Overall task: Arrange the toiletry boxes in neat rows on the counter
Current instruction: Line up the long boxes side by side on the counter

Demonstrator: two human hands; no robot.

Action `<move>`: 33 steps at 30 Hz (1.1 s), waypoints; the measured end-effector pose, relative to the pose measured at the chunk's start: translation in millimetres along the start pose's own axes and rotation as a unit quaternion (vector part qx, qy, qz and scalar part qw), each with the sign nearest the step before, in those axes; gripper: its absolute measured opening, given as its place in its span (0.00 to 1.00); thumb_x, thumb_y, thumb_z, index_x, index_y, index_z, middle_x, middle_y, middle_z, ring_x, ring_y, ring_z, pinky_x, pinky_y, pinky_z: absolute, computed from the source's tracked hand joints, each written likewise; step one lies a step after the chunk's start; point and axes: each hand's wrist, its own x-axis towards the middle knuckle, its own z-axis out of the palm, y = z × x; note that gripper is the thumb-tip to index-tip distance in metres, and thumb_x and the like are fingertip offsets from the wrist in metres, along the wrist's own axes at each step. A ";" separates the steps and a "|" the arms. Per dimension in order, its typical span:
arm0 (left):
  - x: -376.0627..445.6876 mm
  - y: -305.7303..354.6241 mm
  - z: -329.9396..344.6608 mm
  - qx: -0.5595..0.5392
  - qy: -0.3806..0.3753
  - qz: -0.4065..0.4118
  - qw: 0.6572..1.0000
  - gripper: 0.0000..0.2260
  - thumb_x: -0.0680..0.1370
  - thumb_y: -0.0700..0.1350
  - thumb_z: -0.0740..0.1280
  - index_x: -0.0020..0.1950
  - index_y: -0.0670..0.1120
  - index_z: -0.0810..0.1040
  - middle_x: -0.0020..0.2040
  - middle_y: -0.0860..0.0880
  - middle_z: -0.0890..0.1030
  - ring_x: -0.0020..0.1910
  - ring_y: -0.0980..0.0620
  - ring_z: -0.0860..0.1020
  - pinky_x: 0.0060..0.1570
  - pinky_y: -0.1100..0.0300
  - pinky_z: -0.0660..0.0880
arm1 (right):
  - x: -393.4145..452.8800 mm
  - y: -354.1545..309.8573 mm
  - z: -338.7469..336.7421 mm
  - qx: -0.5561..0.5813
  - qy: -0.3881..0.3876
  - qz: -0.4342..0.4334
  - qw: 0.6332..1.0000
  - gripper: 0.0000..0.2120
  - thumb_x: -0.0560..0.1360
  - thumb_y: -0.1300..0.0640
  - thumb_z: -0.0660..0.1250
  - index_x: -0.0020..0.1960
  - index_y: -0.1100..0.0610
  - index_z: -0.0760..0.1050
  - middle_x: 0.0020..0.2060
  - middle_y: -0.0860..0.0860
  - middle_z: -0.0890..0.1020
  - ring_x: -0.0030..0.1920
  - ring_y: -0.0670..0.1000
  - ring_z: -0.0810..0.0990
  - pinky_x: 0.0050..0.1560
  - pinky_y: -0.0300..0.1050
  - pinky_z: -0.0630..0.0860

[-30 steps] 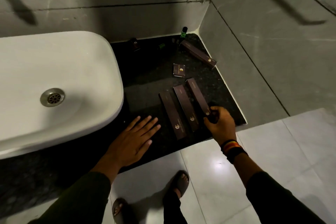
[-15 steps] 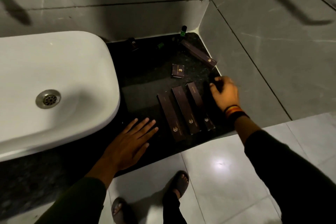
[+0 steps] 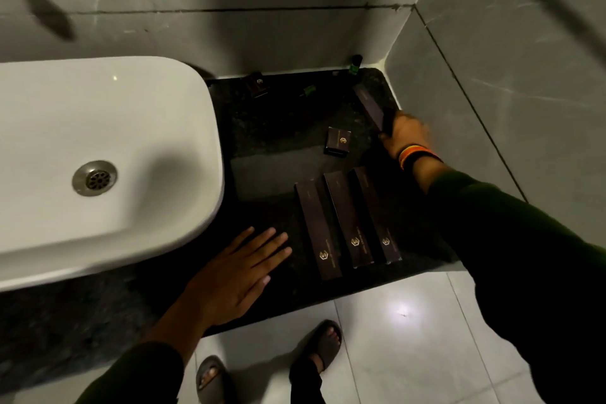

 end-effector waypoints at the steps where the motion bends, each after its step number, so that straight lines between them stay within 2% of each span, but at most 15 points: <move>1: -0.5 0.0 -0.7 -0.008 -0.002 0.000 1.000 0.28 0.88 0.51 0.57 0.89 0.51 0.59 0.90 0.50 0.57 0.89 0.49 0.52 0.86 0.47 0.44 | -8.6 3.0 1.7 0.030 0.001 0.002 1.000 0.24 0.71 0.49 0.71 0.62 0.60 0.74 0.56 0.62 0.81 0.56 0.65 0.80 0.59 0.58 0.77; 4: -1.5 0.0 -2.0 -0.028 -0.004 0.008 1.000 0.27 0.89 0.52 0.56 0.89 0.50 0.59 0.90 0.50 0.56 0.89 0.48 0.51 0.87 0.46 0.45 | -52.5 15.6 5.5 0.133 0.012 0.026 0.991 0.22 0.68 0.48 0.74 0.56 0.60 0.79 0.50 0.60 0.83 0.51 0.62 0.83 0.52 0.47 0.79; 7: -1.9 -1.6 -1.5 -0.040 -0.009 0.000 0.999 0.26 0.90 0.52 0.55 0.89 0.51 0.59 0.90 0.50 0.57 0.89 0.49 0.52 0.87 0.46 0.46 | -109.3 35.1 9.9 0.212 0.042 0.050 0.975 0.18 0.68 0.53 0.76 0.55 0.62 0.80 0.50 0.60 0.84 0.50 0.58 0.83 0.49 0.38 0.72; 12: -0.7 0.9 -2.0 -0.022 -0.006 0.003 1.000 0.26 0.89 0.52 0.53 0.89 0.50 0.61 0.89 0.50 0.60 0.89 0.49 0.55 0.85 0.44 0.51 | -180.2 71.2 20.7 0.249 0.061 0.091 0.962 0.16 0.66 0.52 0.77 0.51 0.57 0.81 0.47 0.58 0.83 0.45 0.57 0.83 0.51 0.47 0.79; 19: -2.1 -0.5 2.2 -0.034 -0.017 0.000 0.999 0.26 0.90 0.53 0.51 0.89 0.51 0.60 0.89 0.51 0.58 0.89 0.50 0.52 0.85 0.41 0.55 | -217.5 82.7 31.4 0.213 0.027 0.105 0.971 0.20 0.68 0.50 0.76 0.56 0.58 0.79 0.53 0.57 0.80 0.50 0.59 0.82 0.50 0.42 0.74; 23: -1.6 -0.2 1.9 -0.034 -0.005 -0.002 0.999 0.26 0.89 0.52 0.52 0.89 0.51 0.61 0.89 0.51 0.59 0.89 0.50 0.54 0.84 0.42 0.55 | -205.9 73.6 20.2 0.231 0.035 0.101 0.967 0.27 0.68 0.44 0.76 0.61 0.57 0.76 0.56 0.57 0.79 0.55 0.57 0.80 0.55 0.46 0.76; 28: -1.5 -0.5 1.2 -0.045 0.000 0.004 0.999 0.27 0.89 0.54 0.55 0.89 0.51 0.61 0.89 0.50 0.59 0.89 0.47 0.56 0.85 0.44 0.51 | -148.3 31.5 -0.8 0.230 0.046 0.030 0.972 0.26 0.70 0.46 0.73 0.65 0.54 0.74 0.62 0.56 0.77 0.61 0.57 0.78 0.64 0.51 0.75; 33: -2.5 -1.1 0.1 -0.066 -0.007 0.001 0.998 0.29 0.88 0.55 0.60 0.89 0.51 0.59 0.90 0.51 0.56 0.89 0.49 0.51 0.86 0.44 0.48 | -76.1 -40.9 -9.9 0.115 -0.021 -0.122 0.986 0.31 0.69 0.49 0.72 0.70 0.54 0.70 0.65 0.57 0.77 0.66 0.59 0.74 0.67 0.54 0.71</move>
